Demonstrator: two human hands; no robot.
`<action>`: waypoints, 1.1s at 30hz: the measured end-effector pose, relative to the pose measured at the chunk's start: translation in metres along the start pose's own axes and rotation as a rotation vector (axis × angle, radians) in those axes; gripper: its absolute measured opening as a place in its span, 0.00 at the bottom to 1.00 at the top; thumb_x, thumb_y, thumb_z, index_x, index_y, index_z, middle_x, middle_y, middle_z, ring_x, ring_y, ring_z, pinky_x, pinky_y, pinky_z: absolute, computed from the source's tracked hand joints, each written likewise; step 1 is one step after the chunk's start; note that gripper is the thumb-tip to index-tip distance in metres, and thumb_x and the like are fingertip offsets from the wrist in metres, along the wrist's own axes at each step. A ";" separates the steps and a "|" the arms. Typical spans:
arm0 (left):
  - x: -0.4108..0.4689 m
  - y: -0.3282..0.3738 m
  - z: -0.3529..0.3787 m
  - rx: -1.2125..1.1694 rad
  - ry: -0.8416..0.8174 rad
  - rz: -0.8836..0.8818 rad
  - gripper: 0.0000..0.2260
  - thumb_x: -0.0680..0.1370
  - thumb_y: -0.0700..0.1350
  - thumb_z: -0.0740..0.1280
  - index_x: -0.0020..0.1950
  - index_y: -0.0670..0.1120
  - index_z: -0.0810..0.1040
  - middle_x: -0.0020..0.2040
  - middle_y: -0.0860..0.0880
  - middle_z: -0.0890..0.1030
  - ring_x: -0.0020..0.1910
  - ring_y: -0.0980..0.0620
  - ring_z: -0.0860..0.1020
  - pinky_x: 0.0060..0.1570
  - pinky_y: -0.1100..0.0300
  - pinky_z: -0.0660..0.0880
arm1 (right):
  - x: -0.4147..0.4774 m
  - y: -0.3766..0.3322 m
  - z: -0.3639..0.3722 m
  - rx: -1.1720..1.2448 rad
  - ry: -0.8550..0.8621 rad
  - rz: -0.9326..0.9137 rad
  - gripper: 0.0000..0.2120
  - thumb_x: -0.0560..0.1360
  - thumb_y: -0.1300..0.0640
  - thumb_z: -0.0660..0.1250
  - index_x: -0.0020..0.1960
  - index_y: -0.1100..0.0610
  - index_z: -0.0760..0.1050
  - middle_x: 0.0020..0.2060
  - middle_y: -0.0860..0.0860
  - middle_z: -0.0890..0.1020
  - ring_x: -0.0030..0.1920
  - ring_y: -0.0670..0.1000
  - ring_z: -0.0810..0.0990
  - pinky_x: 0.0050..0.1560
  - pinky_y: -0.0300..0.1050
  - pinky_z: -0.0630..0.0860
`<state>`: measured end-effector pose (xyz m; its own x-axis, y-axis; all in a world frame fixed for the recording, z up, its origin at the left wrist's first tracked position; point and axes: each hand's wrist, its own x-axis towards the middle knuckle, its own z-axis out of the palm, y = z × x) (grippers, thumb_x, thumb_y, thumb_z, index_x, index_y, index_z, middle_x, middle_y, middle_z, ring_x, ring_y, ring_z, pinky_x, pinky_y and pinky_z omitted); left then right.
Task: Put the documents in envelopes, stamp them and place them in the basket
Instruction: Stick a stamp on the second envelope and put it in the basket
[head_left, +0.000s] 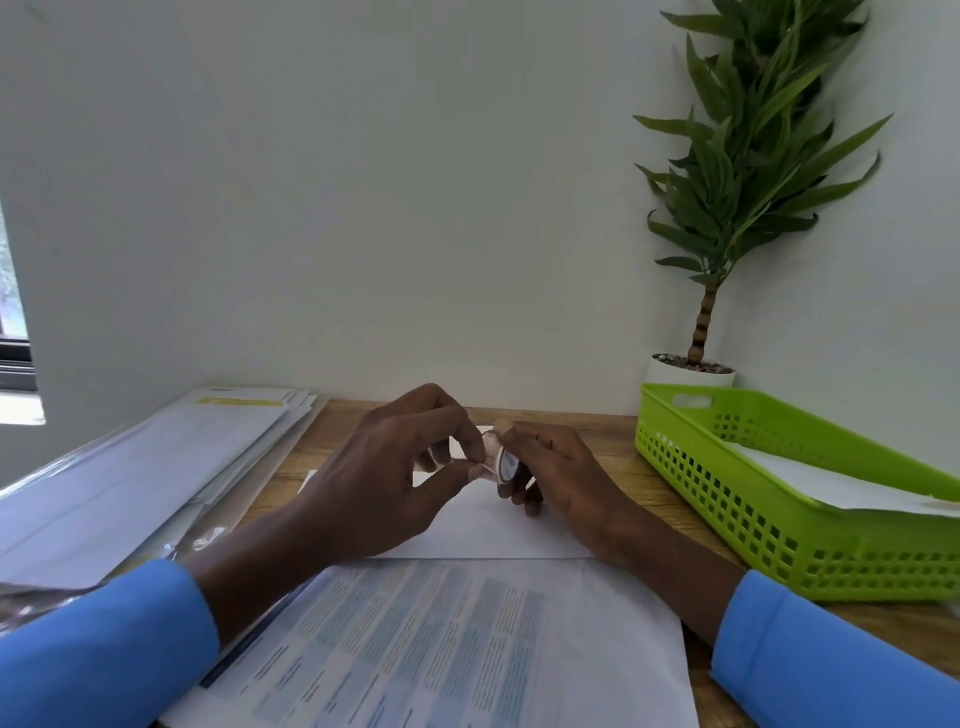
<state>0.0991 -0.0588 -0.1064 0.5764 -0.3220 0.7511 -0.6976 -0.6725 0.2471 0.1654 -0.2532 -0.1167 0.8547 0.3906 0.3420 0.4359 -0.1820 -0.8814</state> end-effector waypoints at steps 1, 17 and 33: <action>0.000 0.000 0.000 0.003 0.004 0.010 0.05 0.77 0.43 0.75 0.47 0.52 0.81 0.48 0.56 0.79 0.42 0.54 0.81 0.39 0.61 0.78 | 0.001 -0.001 -0.002 0.006 0.040 0.028 0.20 0.83 0.50 0.63 0.34 0.53 0.80 0.28 0.53 0.81 0.29 0.50 0.75 0.28 0.41 0.69; 0.021 0.000 0.010 -0.537 0.051 -0.495 0.06 0.77 0.37 0.74 0.52 0.46 0.84 0.39 0.45 0.86 0.36 0.51 0.81 0.42 0.52 0.78 | 0.006 -0.008 -0.056 -0.455 0.333 0.181 0.17 0.75 0.46 0.61 0.32 0.54 0.72 0.31 0.53 0.79 0.39 0.61 0.84 0.45 0.53 0.79; 0.084 -0.022 0.092 -0.385 -0.482 -0.590 0.04 0.77 0.41 0.74 0.48 0.42 0.88 0.37 0.47 0.83 0.32 0.57 0.74 0.31 0.65 0.70 | 0.015 0.015 -0.074 -0.754 -0.007 0.278 0.13 0.75 0.54 0.62 0.34 0.57 0.73 0.31 0.55 0.78 0.31 0.54 0.76 0.34 0.45 0.70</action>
<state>0.2021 -0.1322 -0.1044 0.9482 -0.2969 0.1127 -0.2716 -0.5742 0.7723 0.2058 -0.3169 -0.1002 0.9593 0.2463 0.1381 0.2823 -0.8332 -0.4755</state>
